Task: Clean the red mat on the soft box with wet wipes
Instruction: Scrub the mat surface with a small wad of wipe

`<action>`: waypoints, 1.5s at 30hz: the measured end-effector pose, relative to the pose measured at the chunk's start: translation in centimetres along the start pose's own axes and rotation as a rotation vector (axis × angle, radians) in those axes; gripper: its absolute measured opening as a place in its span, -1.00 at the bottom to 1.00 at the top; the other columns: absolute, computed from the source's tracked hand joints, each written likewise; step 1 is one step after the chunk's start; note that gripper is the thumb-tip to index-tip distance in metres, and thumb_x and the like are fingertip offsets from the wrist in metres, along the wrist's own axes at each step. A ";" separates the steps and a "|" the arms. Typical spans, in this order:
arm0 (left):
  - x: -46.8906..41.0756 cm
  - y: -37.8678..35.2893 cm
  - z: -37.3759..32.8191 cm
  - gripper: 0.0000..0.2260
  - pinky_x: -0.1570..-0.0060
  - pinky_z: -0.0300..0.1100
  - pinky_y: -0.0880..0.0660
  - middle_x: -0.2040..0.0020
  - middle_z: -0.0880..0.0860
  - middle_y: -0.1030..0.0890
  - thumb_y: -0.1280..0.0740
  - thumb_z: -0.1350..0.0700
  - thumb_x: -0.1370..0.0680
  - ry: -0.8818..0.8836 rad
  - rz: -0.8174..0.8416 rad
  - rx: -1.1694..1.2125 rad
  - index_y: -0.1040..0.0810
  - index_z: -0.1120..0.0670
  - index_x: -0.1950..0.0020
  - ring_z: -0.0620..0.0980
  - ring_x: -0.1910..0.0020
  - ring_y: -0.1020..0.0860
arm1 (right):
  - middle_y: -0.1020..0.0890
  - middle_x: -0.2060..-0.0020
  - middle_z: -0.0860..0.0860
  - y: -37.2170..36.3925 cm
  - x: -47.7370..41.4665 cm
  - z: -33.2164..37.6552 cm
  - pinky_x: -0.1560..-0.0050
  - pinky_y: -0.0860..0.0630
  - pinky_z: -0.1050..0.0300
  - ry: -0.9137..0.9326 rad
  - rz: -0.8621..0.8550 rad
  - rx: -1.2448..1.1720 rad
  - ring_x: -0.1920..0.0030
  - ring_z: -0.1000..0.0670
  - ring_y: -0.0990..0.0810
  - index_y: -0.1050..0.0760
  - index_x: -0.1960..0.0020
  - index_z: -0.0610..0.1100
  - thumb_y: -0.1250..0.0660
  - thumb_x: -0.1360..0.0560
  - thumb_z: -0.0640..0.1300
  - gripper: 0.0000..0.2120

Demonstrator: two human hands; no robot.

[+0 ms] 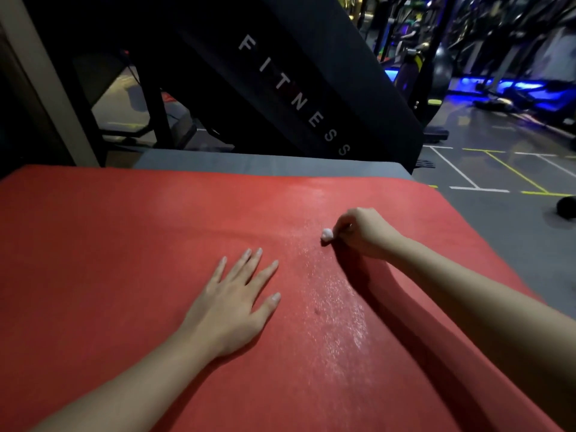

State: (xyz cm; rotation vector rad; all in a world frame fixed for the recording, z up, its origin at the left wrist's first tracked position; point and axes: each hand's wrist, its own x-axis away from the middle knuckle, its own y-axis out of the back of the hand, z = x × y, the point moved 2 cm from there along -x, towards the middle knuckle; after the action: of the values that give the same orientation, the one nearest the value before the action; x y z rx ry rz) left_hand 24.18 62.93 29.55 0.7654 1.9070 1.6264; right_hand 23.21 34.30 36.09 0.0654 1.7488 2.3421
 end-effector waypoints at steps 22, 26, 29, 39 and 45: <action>-0.3 0.4 0.2 -0.38 -0.60 -0.04 0.22 -0.65 -0.24 0.13 0.20 -0.40 -0.56 0.010 -0.034 0.024 0.05 -0.30 -0.62 -0.30 -0.57 0.32 | -0.68 0.20 -0.19 -2.0 -13.6 -4.2 0.20 -0.41 0.14 -0.147 -0.187 -0.068 0.12 -0.20 -0.62 -0.68 0.11 -0.15 -0.32 -0.49 -0.16 -0.83; -0.5 0.4 0.1 -0.38 -0.60 -0.06 0.23 -0.65 -0.26 0.12 0.18 -0.41 -0.55 0.017 -0.053 0.038 0.02 -0.31 -0.62 -0.32 -0.56 0.32 | -0.64 0.18 -0.15 -2.0 -16.6 -5.0 0.15 -0.46 0.13 -0.215 -0.212 -0.132 0.11 -0.17 -0.61 -0.68 0.07 -0.09 -0.33 -0.49 -0.14 -0.85; -0.6 0.3 0.4 -0.38 -0.61 -0.03 0.20 -0.65 -0.25 0.11 0.17 -0.41 -0.56 0.019 -0.060 0.056 -0.01 -0.31 -0.62 -0.32 -0.57 0.30 | -0.63 0.18 -0.13 -1.4 -17.0 -5.2 0.16 -0.40 0.17 -0.213 -0.194 -0.127 0.10 -0.15 -0.61 -0.68 0.06 -0.09 -0.36 -0.50 -0.13 -0.88; -0.7 0.1 0.4 -0.38 -0.62 0.01 0.17 -0.65 -0.24 0.11 0.16 -0.42 -0.56 0.016 -0.066 0.068 -0.01 -0.30 -0.62 -0.30 -0.57 0.29 | -0.68 0.23 -0.07 0.7 -15.2 -7.7 0.10 -0.55 0.11 -0.151 -0.087 -0.064 0.16 -0.05 -0.64 -0.69 0.13 -0.03 -0.43 -0.45 -0.07 -0.93; -0.8 0.1 0.6 -0.37 -0.61 -0.02 0.19 -0.65 -0.24 0.16 0.20 -0.42 -0.55 0.018 -0.049 0.047 0.04 -0.31 -0.61 -0.30 -0.56 0.33 | -0.70 0.04 -0.15 -1.2 -15.2 -7.4 0.05 -0.42 0.21 -0.199 -0.147 -0.071 -0.02 -0.16 -0.64 -0.69 -0.02 -0.11 -0.36 -0.50 -0.23 -0.84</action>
State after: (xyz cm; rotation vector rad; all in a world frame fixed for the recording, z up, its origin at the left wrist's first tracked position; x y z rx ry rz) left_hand 25.16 62.74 29.56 0.7195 1.9672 1.5687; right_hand 37.01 24.66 34.20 0.1479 1.5230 2.2076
